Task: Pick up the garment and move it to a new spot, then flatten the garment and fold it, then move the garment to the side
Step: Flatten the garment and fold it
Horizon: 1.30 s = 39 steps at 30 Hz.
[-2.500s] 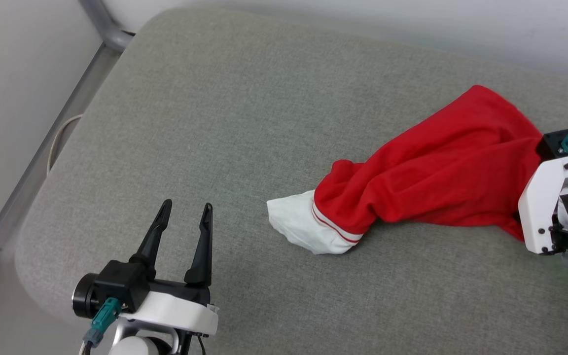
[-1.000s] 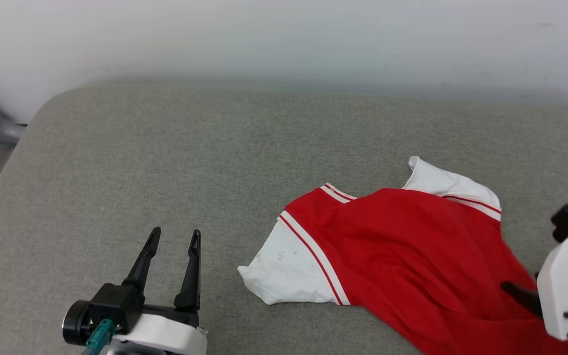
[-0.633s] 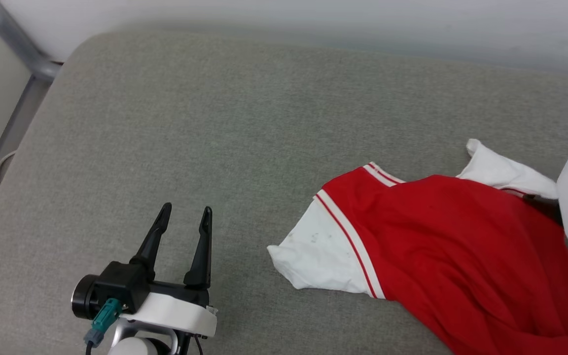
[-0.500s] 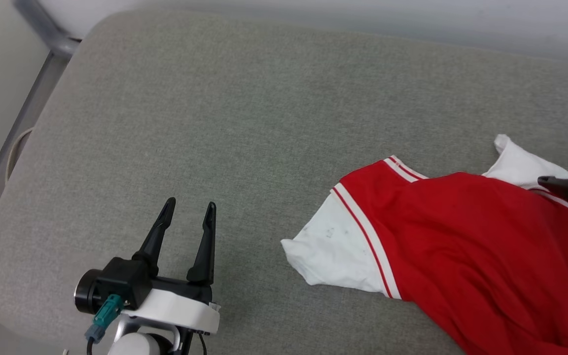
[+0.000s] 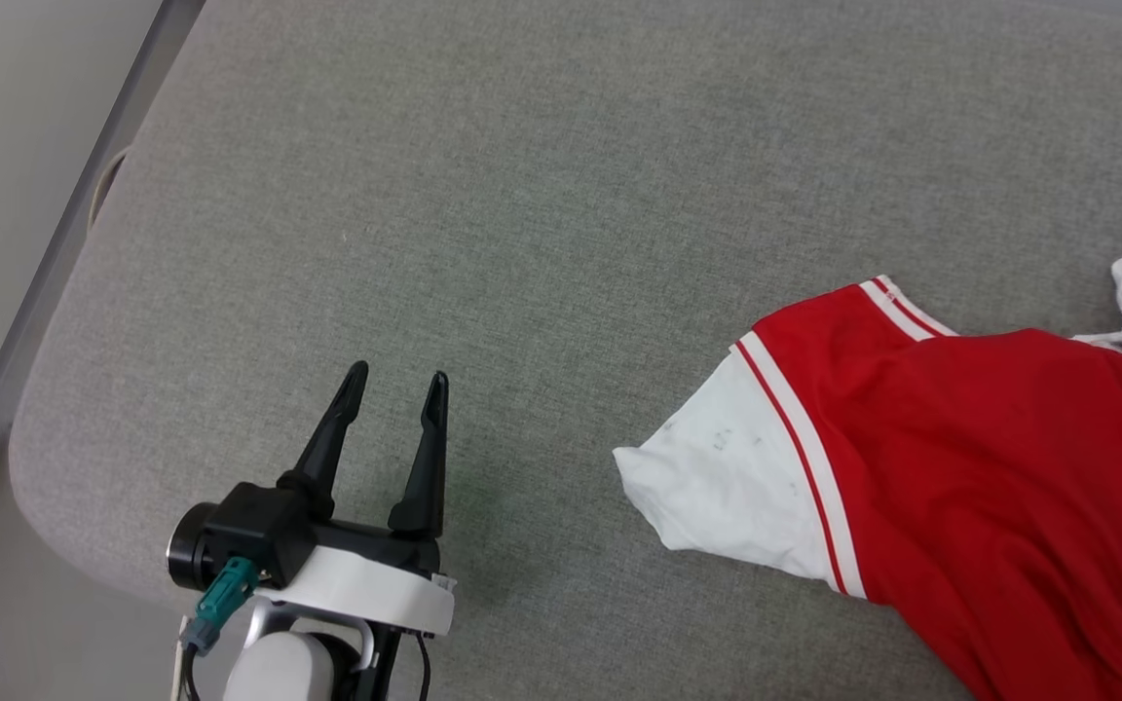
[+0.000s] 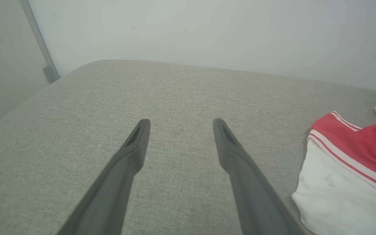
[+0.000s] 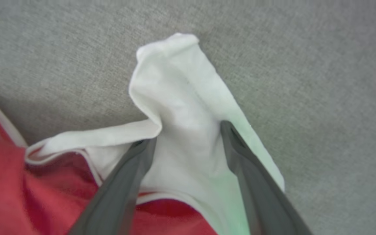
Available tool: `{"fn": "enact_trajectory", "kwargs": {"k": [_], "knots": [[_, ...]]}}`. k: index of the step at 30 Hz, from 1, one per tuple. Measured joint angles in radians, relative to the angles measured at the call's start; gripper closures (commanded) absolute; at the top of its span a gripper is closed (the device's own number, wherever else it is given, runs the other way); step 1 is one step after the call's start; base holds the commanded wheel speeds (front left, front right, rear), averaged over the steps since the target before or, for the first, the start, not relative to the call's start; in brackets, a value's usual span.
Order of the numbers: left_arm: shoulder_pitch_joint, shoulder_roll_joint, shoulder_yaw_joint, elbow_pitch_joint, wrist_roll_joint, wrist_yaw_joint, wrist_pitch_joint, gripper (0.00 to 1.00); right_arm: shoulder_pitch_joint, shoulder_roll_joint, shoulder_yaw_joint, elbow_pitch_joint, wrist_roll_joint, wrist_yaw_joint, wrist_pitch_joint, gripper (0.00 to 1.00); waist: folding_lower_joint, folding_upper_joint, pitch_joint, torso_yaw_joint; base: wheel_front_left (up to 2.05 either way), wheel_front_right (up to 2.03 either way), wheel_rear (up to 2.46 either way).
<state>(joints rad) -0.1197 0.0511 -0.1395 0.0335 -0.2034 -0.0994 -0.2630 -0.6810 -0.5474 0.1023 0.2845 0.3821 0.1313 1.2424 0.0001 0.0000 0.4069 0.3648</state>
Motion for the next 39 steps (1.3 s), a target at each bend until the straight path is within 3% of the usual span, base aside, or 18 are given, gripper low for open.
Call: {"fn": "enact_trajectory", "kwargs": {"k": [6, 7, 8, 9, 17, 21, 31, 39], "knots": [[-0.014, 0.0, -0.004, -0.001, -0.006, 0.002, 0.0, 0.0, -0.011, -0.002, -0.014, 0.033, -0.004, 0.0, -0.001, 0.0, -0.0002, 0.0, 0.033, 0.013, 0.0, 0.0, 0.0], [-0.017, 0.0, -0.004, -0.001, -0.007, 0.002, 0.0, 0.0, -0.011, -0.004, -0.01, 0.034, -0.004, 0.0, 0.003, 0.04, -0.0001, 0.0, 0.037, 0.015, 0.0, 0.0, 0.0], [-0.021, 0.0, -0.003, 0.0, -0.008, 0.002, 0.0, 0.0, -0.011, -0.005, -0.009, 0.034, -0.004, 0.0, 0.004, 0.7, -0.0002, 0.0, 0.04, 0.015, 0.0, 0.0, 0.0], [-0.025, 0.0, -0.003, 0.0, -0.008, 0.002, 0.0, 0.0, -0.011, -0.004, -0.014, 0.035, -0.004, 0.0, 0.001, 1.0, -0.0001, 0.0, 0.042, 0.015, 0.0, 0.0, 0.0], [-0.027, 0.0, 0.016, 0.002, 0.009, 0.002, 0.0, 0.0, -0.013, 0.021, -0.058, 0.079, -0.026, 0.001, -0.07, 1.0, -0.0001, 0.0, 0.018, -0.013, 0.0, 0.0, 0.0], [-0.026, 0.0, 0.018, 0.001, 0.016, 0.002, 0.0, 0.0, -0.014, -0.008, -0.112, 0.117, -0.093, 0.0, -0.122, 1.0, -0.0001, 0.0, 0.0, -0.037, 0.0, 0.0, 0.0], [-0.016, 0.0, 0.029, -0.001, 0.026, -0.006, 0.0, 0.0, 0.007, -0.051, -0.373, 0.218, -0.292, 0.0, -0.202, 1.0, -0.0001, 0.0, -0.027, -0.084, 0.0, 0.0, 0.0], [-0.011, 0.0, 0.038, -0.003, 0.039, -0.011, 0.0, 0.0, 0.073, 0.004, -0.597, 0.26, -0.42, 0.0, -0.274, 1.0, -0.0001, 0.0, -0.025, -0.099, 0.0, 0.0, 0.0]]}}
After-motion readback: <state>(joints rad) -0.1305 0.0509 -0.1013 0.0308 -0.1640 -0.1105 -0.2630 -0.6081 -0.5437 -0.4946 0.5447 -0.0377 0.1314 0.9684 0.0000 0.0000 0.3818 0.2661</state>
